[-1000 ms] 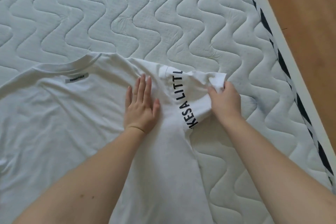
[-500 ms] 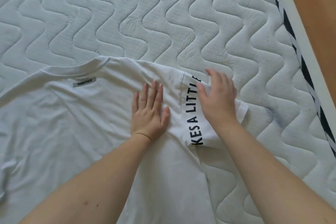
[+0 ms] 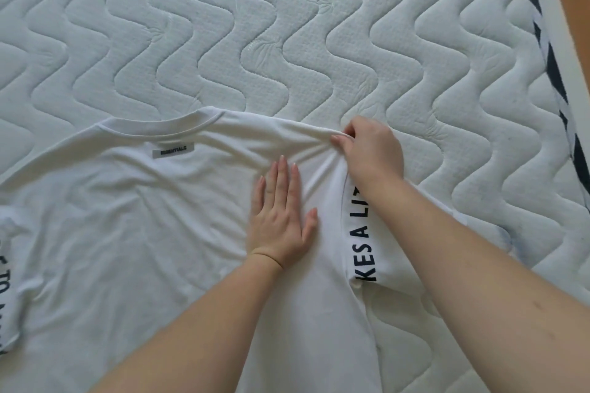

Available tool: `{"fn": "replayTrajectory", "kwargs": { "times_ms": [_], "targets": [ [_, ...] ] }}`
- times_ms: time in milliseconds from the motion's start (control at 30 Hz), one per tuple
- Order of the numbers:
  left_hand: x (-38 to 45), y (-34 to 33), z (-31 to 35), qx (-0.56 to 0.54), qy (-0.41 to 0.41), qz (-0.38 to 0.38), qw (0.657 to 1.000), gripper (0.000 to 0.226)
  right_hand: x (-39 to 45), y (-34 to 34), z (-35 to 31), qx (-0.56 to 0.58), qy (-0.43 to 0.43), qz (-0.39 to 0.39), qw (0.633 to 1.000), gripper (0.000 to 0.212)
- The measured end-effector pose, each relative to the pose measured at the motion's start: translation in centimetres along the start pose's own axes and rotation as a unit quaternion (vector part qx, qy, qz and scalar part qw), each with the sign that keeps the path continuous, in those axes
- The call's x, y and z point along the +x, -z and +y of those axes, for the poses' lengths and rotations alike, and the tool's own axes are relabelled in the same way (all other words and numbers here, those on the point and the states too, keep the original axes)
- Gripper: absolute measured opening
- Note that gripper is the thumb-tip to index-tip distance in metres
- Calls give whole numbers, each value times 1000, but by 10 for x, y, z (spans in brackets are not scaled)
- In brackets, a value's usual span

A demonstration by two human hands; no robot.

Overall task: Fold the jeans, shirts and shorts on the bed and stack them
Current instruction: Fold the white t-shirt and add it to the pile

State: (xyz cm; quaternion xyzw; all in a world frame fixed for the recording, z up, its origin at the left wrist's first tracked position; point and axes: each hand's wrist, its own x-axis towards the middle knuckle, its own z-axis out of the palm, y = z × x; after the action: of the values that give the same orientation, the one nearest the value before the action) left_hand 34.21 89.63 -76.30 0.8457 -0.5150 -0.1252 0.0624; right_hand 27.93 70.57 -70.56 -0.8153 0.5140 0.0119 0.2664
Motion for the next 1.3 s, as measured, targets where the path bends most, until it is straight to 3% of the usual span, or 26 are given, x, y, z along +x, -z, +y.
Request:
{"fn": "replayTrajectory", "kwargs": {
  "times_ms": [100,200,300,433,533,667,833,967,1033,1133,1233,1300],
  "targets": [
    [1,-2,0,2,-1,2,1000,78,3,-9,-14,-8,59,30,998,28],
    [1,-3,0,5,-3,5,1000,76,17,-18,-38,-1,148,-25,989,36],
    [1,-4,0,9,-1,7,1000,76,34,-27,-57,-23,170,-62,983,32],
    [2,-2,0,9,2,0,1000,76,39,-16,-53,-15,146,-9,989,21],
    [2,-2,-1,16,0,-4,1000,78,19,5,-15,70,86,28,993,17],
    [2,-3,-2,26,-5,-10,1000,79,-56,24,37,69,83,61,992,12],
    [2,-3,-2,31,-7,-20,999,79,-176,14,52,86,103,87,987,13],
    [3,-3,-3,42,-10,-19,999,78,-234,-10,54,184,-75,42,979,25],
    [3,-3,-4,44,-10,-19,999,78,-242,-20,60,250,-202,45,946,19],
    [4,-3,-5,50,-8,-13,999,79,-235,-28,68,455,-345,36,820,20],
    [4,1,-4,45,-6,-23,999,83,-223,-26,72,616,-348,74,703,26],
    [5,8,-4,39,-6,-58,998,87,-215,-23,77,640,-326,83,690,38]
  ]
}}
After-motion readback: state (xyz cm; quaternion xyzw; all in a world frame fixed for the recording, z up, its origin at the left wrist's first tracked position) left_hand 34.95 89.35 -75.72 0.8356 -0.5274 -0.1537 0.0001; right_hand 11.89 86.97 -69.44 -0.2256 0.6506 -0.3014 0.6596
